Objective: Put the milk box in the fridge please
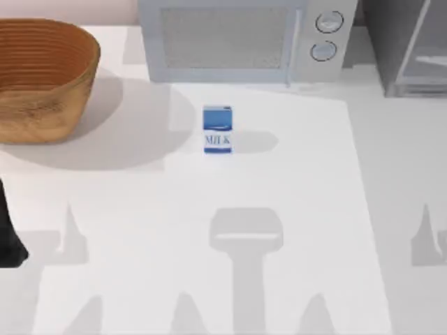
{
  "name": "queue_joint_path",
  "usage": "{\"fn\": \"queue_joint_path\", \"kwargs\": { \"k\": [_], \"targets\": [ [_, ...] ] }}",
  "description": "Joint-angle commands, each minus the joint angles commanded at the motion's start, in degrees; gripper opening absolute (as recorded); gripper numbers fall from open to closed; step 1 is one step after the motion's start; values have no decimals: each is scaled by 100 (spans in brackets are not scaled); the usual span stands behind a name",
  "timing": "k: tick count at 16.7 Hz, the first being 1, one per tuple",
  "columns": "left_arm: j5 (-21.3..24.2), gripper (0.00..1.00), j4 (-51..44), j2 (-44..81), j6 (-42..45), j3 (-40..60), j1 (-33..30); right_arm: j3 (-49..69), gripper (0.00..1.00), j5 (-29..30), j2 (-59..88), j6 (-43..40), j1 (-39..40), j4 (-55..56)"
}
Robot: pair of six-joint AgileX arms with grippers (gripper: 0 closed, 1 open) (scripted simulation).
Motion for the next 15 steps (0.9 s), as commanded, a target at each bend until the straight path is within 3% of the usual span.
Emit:
{"fn": "queue_joint_path", "kwargs": {
  "k": [7, 15],
  "targets": [
    [0, 100, 0, 0, 0, 0, 0, 433, 100, 302, 835, 94, 299, 279],
    [0, 100, 0, 0, 0, 0, 0, 2367, 100, 1644, 4571, 496, 1626, 1546]
  ]
}}
